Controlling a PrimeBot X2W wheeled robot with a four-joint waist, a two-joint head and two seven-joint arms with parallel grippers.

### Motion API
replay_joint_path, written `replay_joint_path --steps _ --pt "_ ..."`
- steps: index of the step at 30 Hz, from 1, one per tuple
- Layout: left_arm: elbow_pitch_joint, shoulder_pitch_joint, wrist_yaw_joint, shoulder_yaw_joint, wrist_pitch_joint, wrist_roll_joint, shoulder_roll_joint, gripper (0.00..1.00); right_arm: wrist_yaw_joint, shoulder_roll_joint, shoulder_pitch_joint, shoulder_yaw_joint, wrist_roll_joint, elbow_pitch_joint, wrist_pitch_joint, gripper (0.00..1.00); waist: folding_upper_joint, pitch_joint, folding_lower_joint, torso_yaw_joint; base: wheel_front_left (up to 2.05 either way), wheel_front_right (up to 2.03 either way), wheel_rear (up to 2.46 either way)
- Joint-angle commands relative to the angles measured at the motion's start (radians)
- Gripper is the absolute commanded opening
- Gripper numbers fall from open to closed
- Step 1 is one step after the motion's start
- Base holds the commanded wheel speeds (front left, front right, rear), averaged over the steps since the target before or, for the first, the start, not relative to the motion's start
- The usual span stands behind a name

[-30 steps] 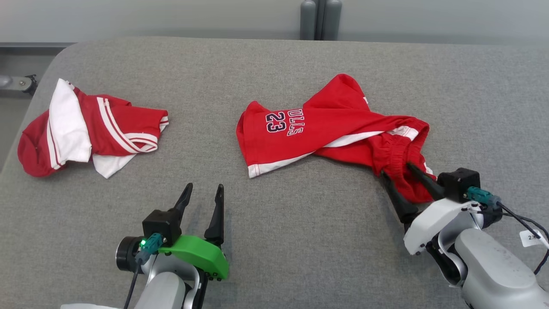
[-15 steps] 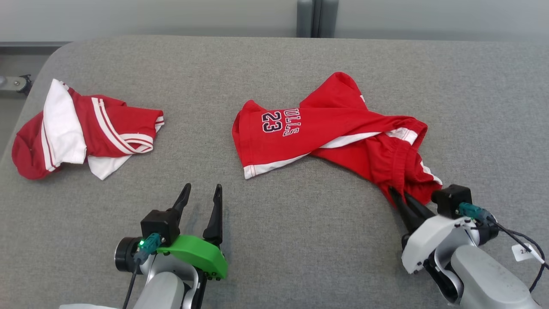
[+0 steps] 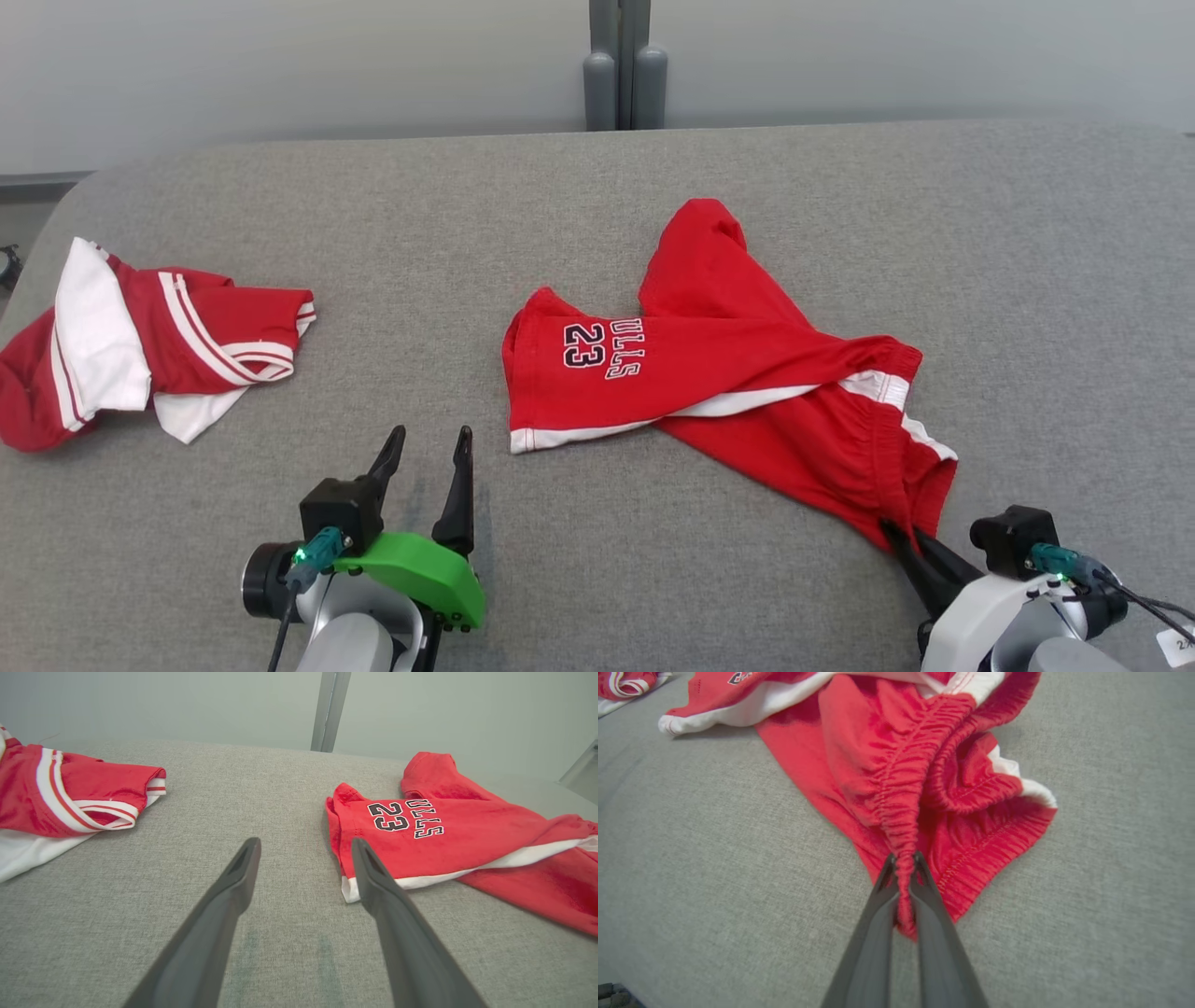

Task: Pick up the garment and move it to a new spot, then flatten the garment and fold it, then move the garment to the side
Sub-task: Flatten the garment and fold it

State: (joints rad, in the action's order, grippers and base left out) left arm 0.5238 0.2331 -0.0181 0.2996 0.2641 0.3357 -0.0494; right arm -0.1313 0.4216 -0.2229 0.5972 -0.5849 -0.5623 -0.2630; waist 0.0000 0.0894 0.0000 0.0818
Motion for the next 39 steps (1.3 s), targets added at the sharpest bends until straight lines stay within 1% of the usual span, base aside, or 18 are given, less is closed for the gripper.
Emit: replay_joint_path --steps 1,3,4,5,9,14,18,21,25,31,35,39 --pt "0.003 -0.016 -0.006 -0.005 0.0 -0.006 -0.003 1.0 0.001 0.005 0.024 0.006 -0.009 0.007 -0.002 0.0 0.0 -0.015 0.0 -0.014 0.0 0.0 0.0" --pt "0.007 -0.021 -0.008 -0.01 0.0 -0.011 -0.003 1.0 0.001 0.012 0.036 -0.009 -0.025 0.02 -0.002 0.0 0.0 -0.018 0.0 -0.019 0.0 0.0 0.0" --pt "0.008 -0.023 -0.008 -0.013 0.0 -0.012 -0.003 1.0 0.001 0.014 0.041 -0.02 -0.03 0.027 -0.003 0.63 0.0 -0.019 0.0 -0.021 0.0 0.0 0.0" --pt "0.009 -0.025 -0.008 -0.016 0.0 -0.012 -0.003 1.0 0.001 0.014 0.047 -0.03 -0.031 0.041 -0.003 1.0 0.0 -0.018 0.0 -0.025 0.0 0.0 0.0" --pt "0.013 -0.027 -0.012 -0.022 0.0 -0.01 -0.003 1.0 0.001 0.021 0.072 -0.111 -0.006 0.1 -0.003 1.0 0.0 -0.012 0.0 -0.038 0.0 0.0 0.0" --pt "0.025 -0.01 -0.021 -0.015 0.0 -0.003 -0.003 1.0 0.001 0.021 0.119 -0.228 0.062 0.196 -0.003 1.0 0.0 0.004 0.0 -0.066 0.0 0.0 0.0" --pt "0.04 0.015 -0.027 -0.011 0.0 0.014 -0.003 1.0 0.001 -0.005 0.136 -0.309 0.121 0.262 -0.002 1.0 0.0 0.031 0.0 -0.097 0.0 0.0 0.0" --pt "0.068 0.035 -0.039 0.001 0.0 0.024 -0.003 1.0 0.001 -0.032 0.134 -0.349 0.164 0.303 -0.002 1.0 0.0 0.054 0.0 -0.126 0.0 0.0 0.0" --pt "0.128 0.064 -0.055 0.012 0.0 0.066 -0.003 1.0 0.001 -0.059 0.124 -0.366 0.194 0.331 -0.002 1.0 0.0 0.083 0.0 -0.163 0.0 0.0 0.0" --pt "0.189 0.095 -0.065 0.01 0.0 0.096 -0.003 1.0 0.001 -0.069 0.118 -0.385 0.207 0.33 -0.003 1.0 0.0 0.103 0.0 -0.203 0.0 0.0 0.0" --pt "0.206 0.108 -0.063 0.009 0.0 0.1 -0.003 1.0 0.001 -0.069 0.121 -0.395 0.206 0.327 -0.003 1.0 0.0 0.106 0.0 -0.21 0.0 0.0 0.0" --pt "0.211 0.105 -0.058 0.011 0.0 0.105 -0.003 1.0 0.001 -0.073 0.132 -0.399 0.2 0.323 -0.003 1.0 0.0 0.102 0.0 -0.203 0.0 0.0 0.0"
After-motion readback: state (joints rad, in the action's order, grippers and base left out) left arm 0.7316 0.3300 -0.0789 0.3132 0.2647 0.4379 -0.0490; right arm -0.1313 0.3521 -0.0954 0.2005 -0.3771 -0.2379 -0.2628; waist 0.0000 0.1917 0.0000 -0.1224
